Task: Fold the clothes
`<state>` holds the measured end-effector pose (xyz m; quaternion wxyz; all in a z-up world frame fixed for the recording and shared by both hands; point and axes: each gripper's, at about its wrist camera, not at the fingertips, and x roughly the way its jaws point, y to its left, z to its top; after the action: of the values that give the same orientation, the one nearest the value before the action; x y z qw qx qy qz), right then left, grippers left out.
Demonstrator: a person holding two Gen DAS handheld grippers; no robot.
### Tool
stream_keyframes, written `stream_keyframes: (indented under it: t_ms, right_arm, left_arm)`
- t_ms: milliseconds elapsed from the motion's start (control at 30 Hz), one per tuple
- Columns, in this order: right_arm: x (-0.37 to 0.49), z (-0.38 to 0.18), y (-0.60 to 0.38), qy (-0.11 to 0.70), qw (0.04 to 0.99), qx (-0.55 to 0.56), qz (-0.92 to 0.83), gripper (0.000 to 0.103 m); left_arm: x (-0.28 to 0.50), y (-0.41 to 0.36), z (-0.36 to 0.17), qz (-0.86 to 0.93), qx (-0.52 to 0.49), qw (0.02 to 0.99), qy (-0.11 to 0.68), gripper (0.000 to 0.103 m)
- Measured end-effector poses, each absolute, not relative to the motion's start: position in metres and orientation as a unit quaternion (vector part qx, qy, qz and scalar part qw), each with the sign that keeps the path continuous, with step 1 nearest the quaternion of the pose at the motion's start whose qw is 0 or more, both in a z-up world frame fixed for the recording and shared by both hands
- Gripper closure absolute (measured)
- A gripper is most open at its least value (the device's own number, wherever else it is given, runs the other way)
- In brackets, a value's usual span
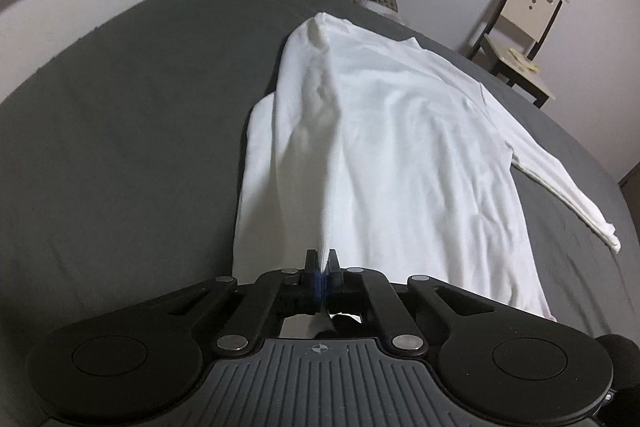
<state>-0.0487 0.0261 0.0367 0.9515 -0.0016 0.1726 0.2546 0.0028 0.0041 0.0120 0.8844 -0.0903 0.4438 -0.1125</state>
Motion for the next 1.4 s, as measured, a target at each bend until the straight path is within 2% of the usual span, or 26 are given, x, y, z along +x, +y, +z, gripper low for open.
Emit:
stream_keyframes:
  t_ms: [167,500,867,1133,1167,1200,1233,1267,1300,1400]
  right_arm:
    - [-0.046,0.036,0.023,0.185,0.952,0.003,0.242,0.098]
    - [-0.033,0.021,0.018,0.241,0.943,0.008,0.228,0.090]
    - [-0.015,0.011,0.011,0.287,0.934,0.022,0.210,0.082]
    - [-0.006,0.006,0.001,0.311,0.929,0.030,0.196,0.080]
    - [-0.006,0.006,0.001,0.312,0.929,0.030,0.196,0.080]
    - [-0.007,0.007,0.000,0.313,0.929,0.030,0.197,0.079]
    - [-0.008,0.007,0.000,0.313,0.928,0.029,0.199,0.079]
    - [-0.009,0.008,0.001,0.314,0.927,0.026,0.204,0.078]
    - [-0.010,0.009,0.001,0.315,0.925,0.022,0.211,0.077]
    - [-0.016,0.013,0.007,0.306,0.922,0.003,0.235,0.073]
  left_arm:
    - [0.009,0.032,0.017,-0.052,-0.110,0.902,0.414,0.102]
    - [0.057,0.148,0.025,0.109,-0.126,0.910,0.380,0.102]
    - [0.134,0.192,-0.007,0.149,-0.085,0.887,0.428,0.101]
    - [0.154,0.200,-0.036,0.153,-0.084,0.874,0.454,0.100]
    - [0.153,0.203,-0.037,0.152,-0.093,0.875,0.451,0.095]
    - [0.151,0.206,-0.038,0.156,-0.099,0.874,0.450,0.081]
    - [0.149,0.209,-0.038,0.160,-0.102,0.873,0.449,0.060]
    - [0.145,0.212,-0.037,0.163,-0.100,0.874,0.446,0.048]
    - [0.139,0.214,-0.035,0.165,-0.097,0.876,0.443,0.029]
    - [0.119,0.222,-0.028,0.153,-0.095,0.883,0.433,0.026]
